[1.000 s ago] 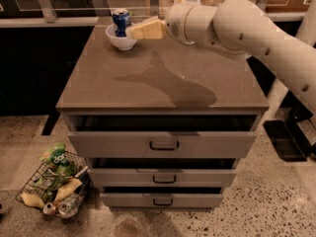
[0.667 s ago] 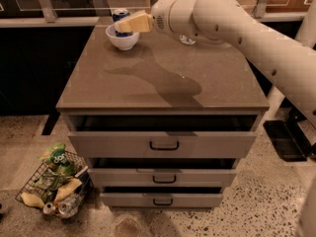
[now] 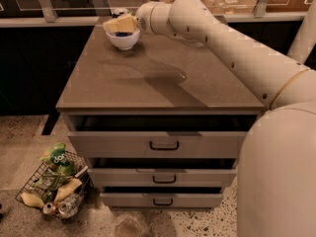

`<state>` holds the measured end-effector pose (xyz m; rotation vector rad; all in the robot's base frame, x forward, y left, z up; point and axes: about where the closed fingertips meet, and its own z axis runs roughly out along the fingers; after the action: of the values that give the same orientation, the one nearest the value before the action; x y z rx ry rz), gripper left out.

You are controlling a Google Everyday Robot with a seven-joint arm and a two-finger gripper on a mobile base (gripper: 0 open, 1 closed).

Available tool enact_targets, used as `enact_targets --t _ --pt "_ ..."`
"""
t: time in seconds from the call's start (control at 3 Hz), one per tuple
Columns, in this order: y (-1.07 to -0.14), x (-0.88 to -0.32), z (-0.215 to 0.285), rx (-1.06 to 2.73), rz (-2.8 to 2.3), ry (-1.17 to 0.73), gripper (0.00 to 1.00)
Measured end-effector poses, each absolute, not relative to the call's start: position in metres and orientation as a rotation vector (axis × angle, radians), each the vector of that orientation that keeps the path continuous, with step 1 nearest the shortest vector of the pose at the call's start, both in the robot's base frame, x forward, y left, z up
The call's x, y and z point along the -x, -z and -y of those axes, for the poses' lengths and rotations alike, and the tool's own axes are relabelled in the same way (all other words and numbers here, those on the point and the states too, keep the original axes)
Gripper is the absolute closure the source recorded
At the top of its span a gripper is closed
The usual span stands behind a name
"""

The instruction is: Pick pepsi can from white bowl and place on counter

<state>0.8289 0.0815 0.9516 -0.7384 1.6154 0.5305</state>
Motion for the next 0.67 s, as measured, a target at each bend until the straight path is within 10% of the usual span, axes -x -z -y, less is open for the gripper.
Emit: enact_targets --t 0.67 --pt "-0.9259 -0.8558 -0.0833 0.691 -1.575 -0.534 0.00"
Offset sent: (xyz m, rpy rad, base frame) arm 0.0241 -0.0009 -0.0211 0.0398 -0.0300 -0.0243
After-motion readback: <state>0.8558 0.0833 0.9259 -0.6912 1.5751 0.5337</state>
